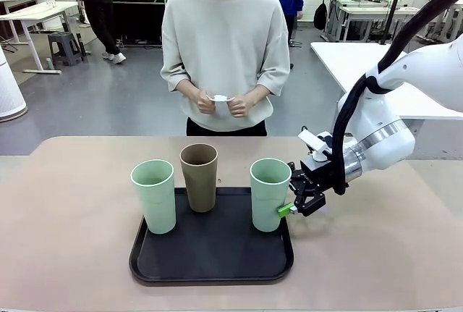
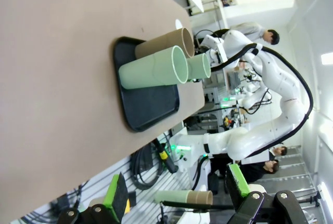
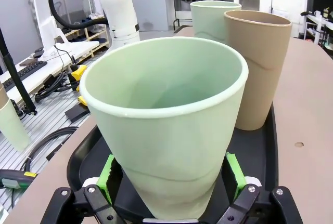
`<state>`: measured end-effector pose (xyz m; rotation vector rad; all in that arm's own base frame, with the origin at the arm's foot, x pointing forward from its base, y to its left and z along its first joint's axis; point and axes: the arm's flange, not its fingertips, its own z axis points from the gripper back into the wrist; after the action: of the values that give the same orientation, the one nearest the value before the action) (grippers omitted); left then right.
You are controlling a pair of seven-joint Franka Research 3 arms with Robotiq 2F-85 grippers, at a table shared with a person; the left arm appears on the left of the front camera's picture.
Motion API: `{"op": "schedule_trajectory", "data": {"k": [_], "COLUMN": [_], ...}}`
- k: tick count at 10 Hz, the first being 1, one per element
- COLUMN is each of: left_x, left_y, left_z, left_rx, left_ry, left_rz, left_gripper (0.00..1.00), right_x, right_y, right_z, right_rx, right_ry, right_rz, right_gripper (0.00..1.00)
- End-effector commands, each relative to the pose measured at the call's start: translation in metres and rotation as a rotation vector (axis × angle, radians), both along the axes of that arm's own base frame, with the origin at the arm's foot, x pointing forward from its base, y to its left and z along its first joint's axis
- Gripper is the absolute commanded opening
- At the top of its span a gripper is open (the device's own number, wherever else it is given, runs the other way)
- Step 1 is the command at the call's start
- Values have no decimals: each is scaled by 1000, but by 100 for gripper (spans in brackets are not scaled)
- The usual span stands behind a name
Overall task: Place coasters on the table and set cups on them.
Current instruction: Pick up one Reusable plastic cup and place it on a coaster set by the human.
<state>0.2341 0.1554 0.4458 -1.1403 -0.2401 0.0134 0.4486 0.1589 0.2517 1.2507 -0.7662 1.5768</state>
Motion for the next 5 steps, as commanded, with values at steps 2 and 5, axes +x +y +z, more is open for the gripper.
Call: {"op": "schedule_trajectory", "data": {"k": [2,5], "left_x": [0,0], "left_y": [2,2], "left_z": [0,0], "left_rx": [-3,-3], "left_ry": [-11,-11], "left_rz": [7,7], "left_gripper": [100,100], "right_x": [7,6], "right_y": [15,20], "right_z": [-3,-3], "right_rx": [41,88], "right_ry": [3,21], "right_rz": [-7,23], "right_gripper": [100,100]}}
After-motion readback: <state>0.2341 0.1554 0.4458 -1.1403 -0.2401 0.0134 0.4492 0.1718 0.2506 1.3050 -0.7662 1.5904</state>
